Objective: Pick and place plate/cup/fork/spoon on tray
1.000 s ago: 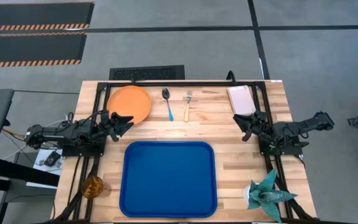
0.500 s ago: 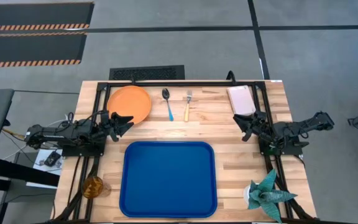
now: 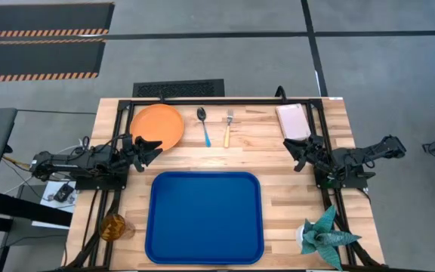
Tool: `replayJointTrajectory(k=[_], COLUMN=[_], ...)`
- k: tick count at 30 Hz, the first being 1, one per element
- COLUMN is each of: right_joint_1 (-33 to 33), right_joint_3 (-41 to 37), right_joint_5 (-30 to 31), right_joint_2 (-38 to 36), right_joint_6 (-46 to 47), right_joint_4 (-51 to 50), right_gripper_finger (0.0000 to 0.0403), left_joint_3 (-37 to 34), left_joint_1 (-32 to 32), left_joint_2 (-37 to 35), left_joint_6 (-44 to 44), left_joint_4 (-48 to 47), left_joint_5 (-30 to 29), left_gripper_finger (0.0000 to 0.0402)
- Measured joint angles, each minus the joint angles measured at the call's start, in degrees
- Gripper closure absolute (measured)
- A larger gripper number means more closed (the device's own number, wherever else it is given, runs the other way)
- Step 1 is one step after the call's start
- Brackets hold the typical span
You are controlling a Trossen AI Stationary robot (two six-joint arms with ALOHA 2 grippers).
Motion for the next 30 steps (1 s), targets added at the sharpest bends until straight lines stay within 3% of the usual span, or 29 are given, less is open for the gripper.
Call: replayJointTrajectory(k=[13,19,30], right_joint_1=[-0.34,-1.38,-1.68], right_joint_3=[0.02,0.0,0.02], right_joint_5=[1.21,1.77,1.36], right_joint_2=[0.02,0.0,0.0], right_joint_6=[-2.3,-4.37,15.47], right_joint_4=[-0.02,-0.01,1.18], right_gripper_finger=[0.029,0.029,0.029], left_joint_3=[0.0,-0.01,-0.02], left_joint_1=[-0.01,-0.01,0.0], left_joint_2=[0.0,0.0,0.0], left_joint_6=[-0.07,-5.37,-12.69], left_joint_4=[0.01,0.15,0.37], left_joint_5=[-0.36,-1.68,-4.96], left_gripper_finger=[0.012,0.012,0.012])
